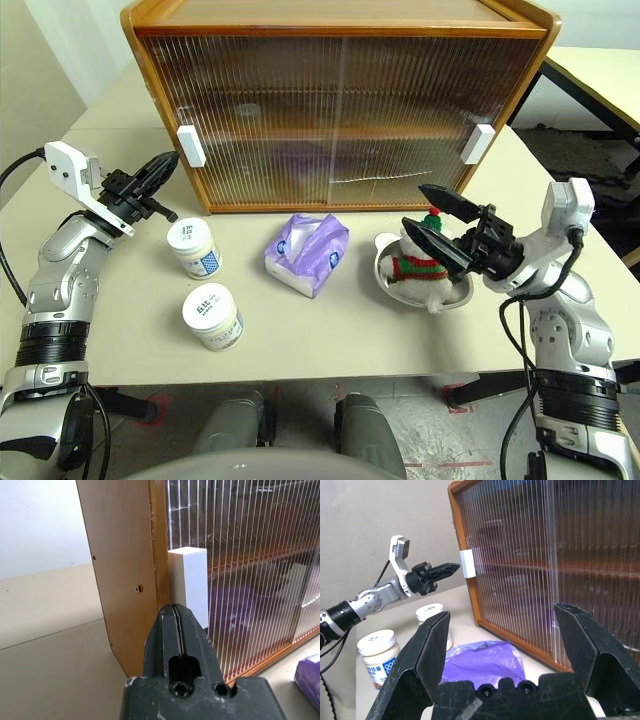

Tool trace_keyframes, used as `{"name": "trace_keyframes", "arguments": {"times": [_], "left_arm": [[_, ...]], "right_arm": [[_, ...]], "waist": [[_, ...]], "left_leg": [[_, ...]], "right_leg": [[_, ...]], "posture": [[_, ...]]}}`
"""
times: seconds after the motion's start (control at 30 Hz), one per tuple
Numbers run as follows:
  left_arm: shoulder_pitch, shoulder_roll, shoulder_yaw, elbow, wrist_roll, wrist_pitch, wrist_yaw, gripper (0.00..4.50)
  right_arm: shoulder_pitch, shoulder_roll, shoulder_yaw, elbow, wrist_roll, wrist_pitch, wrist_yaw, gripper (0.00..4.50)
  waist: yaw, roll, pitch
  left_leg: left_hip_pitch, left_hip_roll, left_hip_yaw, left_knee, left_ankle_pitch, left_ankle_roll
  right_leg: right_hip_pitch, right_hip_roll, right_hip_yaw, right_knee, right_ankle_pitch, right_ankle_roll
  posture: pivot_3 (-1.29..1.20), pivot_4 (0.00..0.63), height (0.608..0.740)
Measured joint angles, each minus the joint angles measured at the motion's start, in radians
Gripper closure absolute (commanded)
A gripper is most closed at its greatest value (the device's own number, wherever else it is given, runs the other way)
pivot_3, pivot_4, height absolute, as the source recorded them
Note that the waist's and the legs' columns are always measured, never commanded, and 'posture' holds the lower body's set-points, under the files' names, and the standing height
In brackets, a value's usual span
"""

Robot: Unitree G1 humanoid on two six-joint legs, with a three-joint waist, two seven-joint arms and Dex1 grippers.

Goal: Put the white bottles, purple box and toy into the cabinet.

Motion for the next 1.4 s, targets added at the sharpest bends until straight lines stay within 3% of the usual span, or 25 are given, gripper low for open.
{"name": "trace_keyframes", "arguments": {"times": [0.67,1.0,1.4], "left_arm": [[-0.109,-0.04,-0.052,0.108,0.035,-0.042,-0.031,4.47],[-0.169,-0.083,-0.155,0.093,0.045,0.086,-0.046,4.47],[-0.273,-0.133,-0.178,0.065,0.036,0.209,-0.055,4.47]], "right_arm": [[0.011,0.003,-0.001,-0.006,0.0,-0.006,-0.011,0.0],[0.001,0.011,0.015,-0.007,-0.005,-0.029,-0.015,0.0],[0.031,0.024,0.021,-0.033,-0.017,-0.059,-0.033,0.0]], "waist": [[0.0,-0.001,-0.002],[-0.028,0.0,-0.003],[-0.055,0.0,-0.004]], "left_leg": [[-0.001,-0.001,0.0,0.004,0.0,0.0],[-0.004,0.0,-0.002,0.011,0.0,0.001],[-0.008,-0.001,-0.004,0.015,0.001,0.002]], "right_leg": [[0.001,0.0,0.0,0.001,0.001,0.001],[0.0,0.001,0.0,0.002,0.002,0.002],[0.0,0.002,-0.001,0.001,0.003,0.004]], "posture": [[0.06,0.0,0.74],[0.03,0.0,0.74],[0.0,0.0,0.74]]}}
